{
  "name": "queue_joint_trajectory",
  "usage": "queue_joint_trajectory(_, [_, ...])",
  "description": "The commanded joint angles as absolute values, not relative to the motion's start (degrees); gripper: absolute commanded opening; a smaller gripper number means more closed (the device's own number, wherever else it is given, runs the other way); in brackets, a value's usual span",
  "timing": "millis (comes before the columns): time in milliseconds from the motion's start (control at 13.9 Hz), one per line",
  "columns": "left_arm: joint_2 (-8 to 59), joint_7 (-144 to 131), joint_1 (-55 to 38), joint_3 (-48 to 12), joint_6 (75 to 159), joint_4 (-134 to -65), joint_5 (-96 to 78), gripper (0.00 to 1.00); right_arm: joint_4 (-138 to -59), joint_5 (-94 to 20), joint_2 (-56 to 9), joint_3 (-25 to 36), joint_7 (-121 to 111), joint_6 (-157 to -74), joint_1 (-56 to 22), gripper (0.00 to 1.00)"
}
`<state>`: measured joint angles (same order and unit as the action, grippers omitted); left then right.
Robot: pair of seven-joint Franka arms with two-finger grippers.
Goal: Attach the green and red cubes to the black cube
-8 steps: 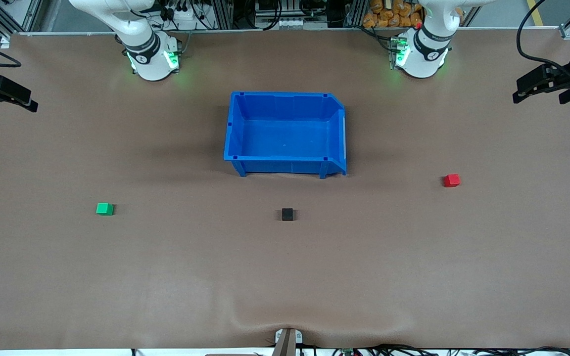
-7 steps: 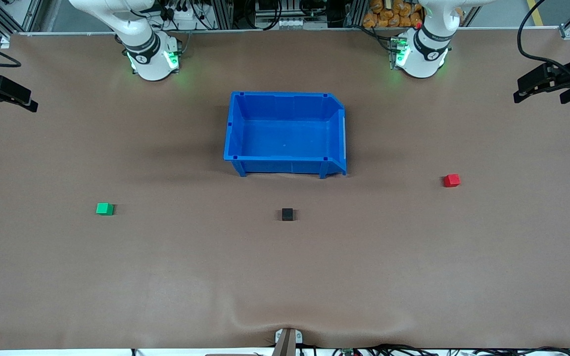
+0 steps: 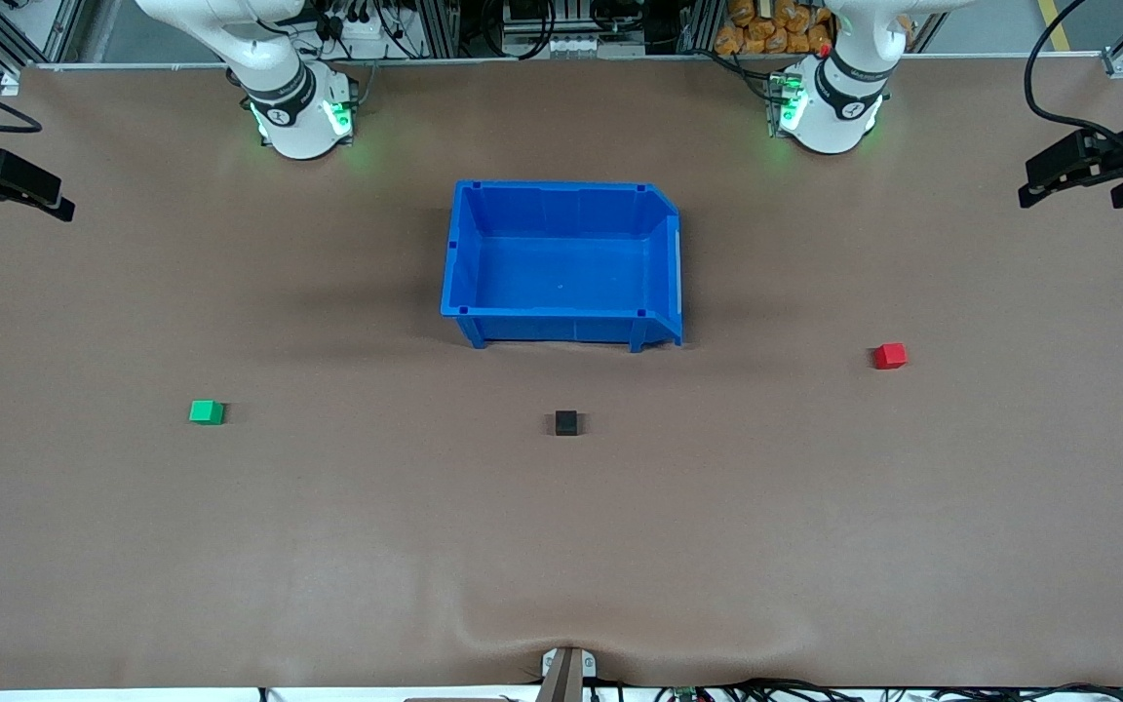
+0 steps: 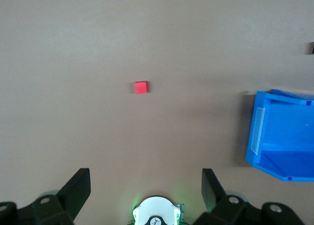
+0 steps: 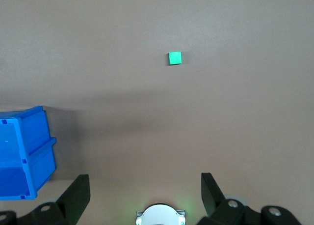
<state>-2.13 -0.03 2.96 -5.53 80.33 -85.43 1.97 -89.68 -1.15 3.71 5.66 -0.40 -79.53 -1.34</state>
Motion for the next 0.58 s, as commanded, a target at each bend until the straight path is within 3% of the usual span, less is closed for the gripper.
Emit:
queue_joint_trajectory(0, [-0.5,-0.3,3.0,-5.8,79.9,-83.3,3.2,1.0,-88.9,-1.3,3.3,5.8,0.1,-79.3,-1.6,1.0])
queue_joint_trajectory(504, [-0.4,0.2,3.1,-5.8,79.9,-83.4,2.9,1.0,-88.9,-1.3,3.0,5.8,0.1,-79.3,-1.5,1.0])
